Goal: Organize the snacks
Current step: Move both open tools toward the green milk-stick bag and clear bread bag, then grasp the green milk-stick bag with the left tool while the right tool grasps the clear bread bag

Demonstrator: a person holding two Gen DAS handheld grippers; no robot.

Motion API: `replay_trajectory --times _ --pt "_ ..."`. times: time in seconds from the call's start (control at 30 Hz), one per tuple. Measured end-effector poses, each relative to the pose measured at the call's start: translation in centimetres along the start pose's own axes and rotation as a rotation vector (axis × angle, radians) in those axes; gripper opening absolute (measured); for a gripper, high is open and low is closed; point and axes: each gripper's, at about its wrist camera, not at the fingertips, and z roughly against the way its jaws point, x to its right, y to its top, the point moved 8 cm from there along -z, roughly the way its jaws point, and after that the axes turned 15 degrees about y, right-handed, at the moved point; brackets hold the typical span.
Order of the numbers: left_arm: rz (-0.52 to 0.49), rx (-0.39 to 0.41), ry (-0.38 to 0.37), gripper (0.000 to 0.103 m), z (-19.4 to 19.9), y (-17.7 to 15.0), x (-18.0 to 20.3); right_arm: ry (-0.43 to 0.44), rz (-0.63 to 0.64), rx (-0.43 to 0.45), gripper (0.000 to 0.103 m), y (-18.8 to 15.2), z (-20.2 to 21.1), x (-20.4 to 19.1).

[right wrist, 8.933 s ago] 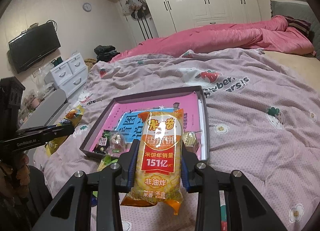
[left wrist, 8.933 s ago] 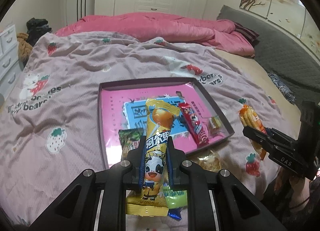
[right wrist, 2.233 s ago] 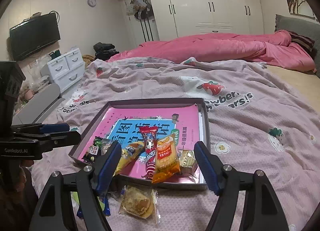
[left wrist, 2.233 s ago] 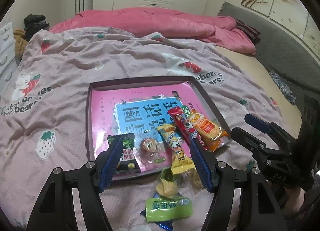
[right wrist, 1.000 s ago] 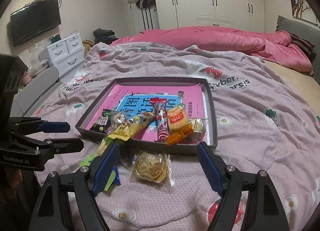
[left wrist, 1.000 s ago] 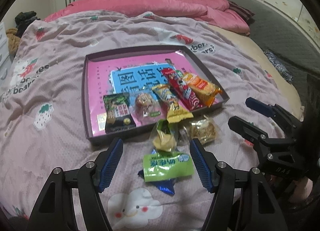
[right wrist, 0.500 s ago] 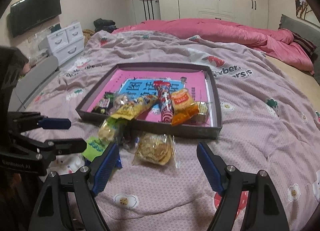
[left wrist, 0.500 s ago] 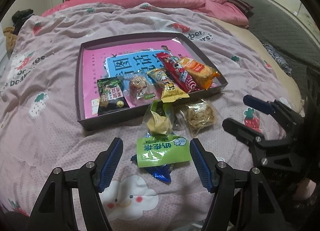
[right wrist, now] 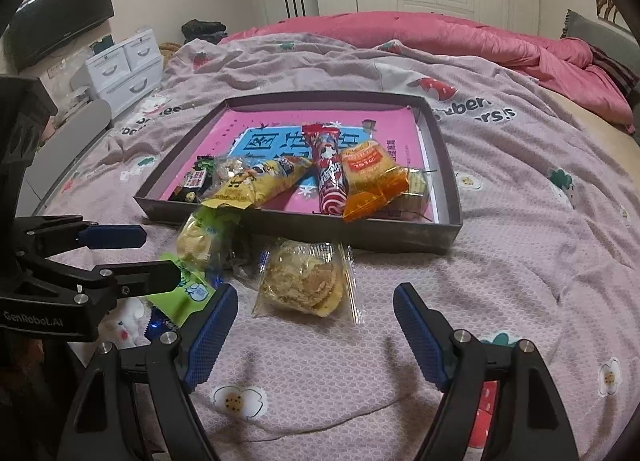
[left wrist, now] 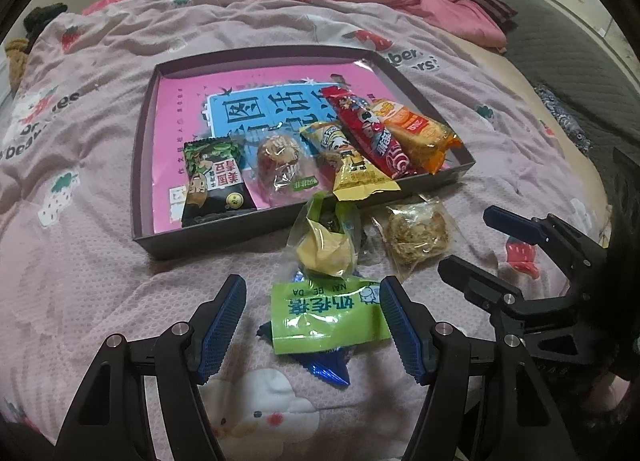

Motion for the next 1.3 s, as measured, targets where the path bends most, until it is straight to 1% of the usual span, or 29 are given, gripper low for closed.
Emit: replay_trajectory --times 0.43,0.6,0.7,0.97,1.0,1.03,1.07,1.13,1.17,1.27,1.3 --pt "0.019 -0.04 -0.03 0.071 -2.3 0.8 0.3 -0.024 0.036 -0.048 0.08 0.0 -2.7 0.2" --pt "0.018 -0.05 -0.032 0.071 -2.9 1.0 0.4 -0.041 0.07 -0.074 0.08 -0.2 -4.0 -0.1" --pt "0.018 -0.057 -0.031 0.071 -3.2 1.1 0.5 -0.066 0.098 -0.079 0.08 -0.2 -4.6 0.0" --pt "0.031 -0.071 -0.034 0.071 -3.9 0.9 0.6 -0.068 0.12 -0.095 0.079 -0.2 -5.6 0.3" --pt "0.032 -0.073 -0.038 0.071 -3.9 0.9 0.6 -0.07 0.13 -0.096 0.077 -0.1 -5.6 0.3" --pt "0.032 -0.073 -0.04 0.071 -3.9 0.9 0.7 -0.067 0.139 -0.096 0.072 -0.1 -5.6 0.1" --pt "0.032 -0.073 -0.041 0.071 -3.9 0.9 0.7 -0.055 0.144 -0.096 0.07 0.0 -5.6 -0.1" --pt "0.034 -0.07 -0.047 0.071 -4.0 1.0 0.7 -0.032 0.148 -0.1 0.061 0.0 -5.7 -0.4" --pt "0.037 -0.071 -0.049 0.071 -4.0 1.0 0.7 -0.023 0.148 -0.1 0.058 0.0 -5.7 -0.5" --pt "0.039 -0.073 -0.05 0.062 -4.1 1.0 0.8 -0.001 0.15 -0.1 0.052 0.0 -5.7 -0.8" --pt "0.038 -0.071 -0.053 0.059 -4.1 1.0 0.8 0.016 0.145 -0.099 0.048 0.0 -5.7 -0.9"
